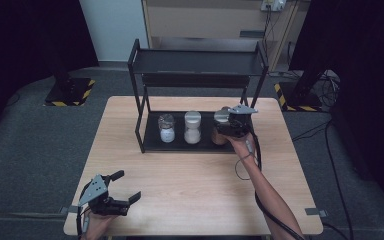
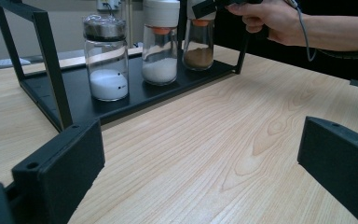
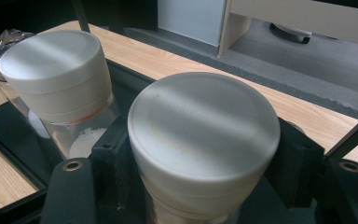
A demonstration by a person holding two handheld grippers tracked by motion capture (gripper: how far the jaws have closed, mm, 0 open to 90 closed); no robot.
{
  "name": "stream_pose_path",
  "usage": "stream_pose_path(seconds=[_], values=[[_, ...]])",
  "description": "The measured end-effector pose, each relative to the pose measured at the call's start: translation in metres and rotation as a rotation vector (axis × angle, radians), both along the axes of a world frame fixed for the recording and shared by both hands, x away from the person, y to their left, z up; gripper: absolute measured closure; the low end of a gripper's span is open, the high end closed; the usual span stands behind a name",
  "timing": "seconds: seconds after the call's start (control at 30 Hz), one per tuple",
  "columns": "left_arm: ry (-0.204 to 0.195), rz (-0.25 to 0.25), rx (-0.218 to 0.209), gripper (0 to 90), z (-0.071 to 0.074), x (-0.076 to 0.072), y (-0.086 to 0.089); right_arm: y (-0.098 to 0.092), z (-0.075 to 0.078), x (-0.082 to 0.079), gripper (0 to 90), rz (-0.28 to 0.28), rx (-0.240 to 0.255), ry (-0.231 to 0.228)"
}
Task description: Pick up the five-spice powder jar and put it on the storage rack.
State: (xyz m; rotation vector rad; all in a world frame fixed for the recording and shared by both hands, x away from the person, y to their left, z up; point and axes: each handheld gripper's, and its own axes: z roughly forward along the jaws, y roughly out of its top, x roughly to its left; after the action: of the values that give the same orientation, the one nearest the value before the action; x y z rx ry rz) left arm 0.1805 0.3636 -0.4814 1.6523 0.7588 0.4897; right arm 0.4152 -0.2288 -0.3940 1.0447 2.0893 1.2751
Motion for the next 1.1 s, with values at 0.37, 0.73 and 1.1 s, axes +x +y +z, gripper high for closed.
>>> stream_pose_path(seconds=[0.37, 0.73, 1.1], values=[[-0.001, 0.0, 0.001, 0.0, 0.0, -0.0002, 0.0, 0.0002, -0.0053, 0.0001, 33.9, -0.005, 0.004, 0.0], [0.0, -0.001, 0.002, 0.0, 0.0, 0.0, -0.0002, -0.0031, -0.0098, -0.0023, 33.6, -0.005, 0.021, -0.006], [-0.001, -0.003, 0.003, 0.0, 0.0004, -0.0001, -0.0005, -0.0043, -0.0046, -0.0064, 16.6, -0.015, 0.021, -0.02]])
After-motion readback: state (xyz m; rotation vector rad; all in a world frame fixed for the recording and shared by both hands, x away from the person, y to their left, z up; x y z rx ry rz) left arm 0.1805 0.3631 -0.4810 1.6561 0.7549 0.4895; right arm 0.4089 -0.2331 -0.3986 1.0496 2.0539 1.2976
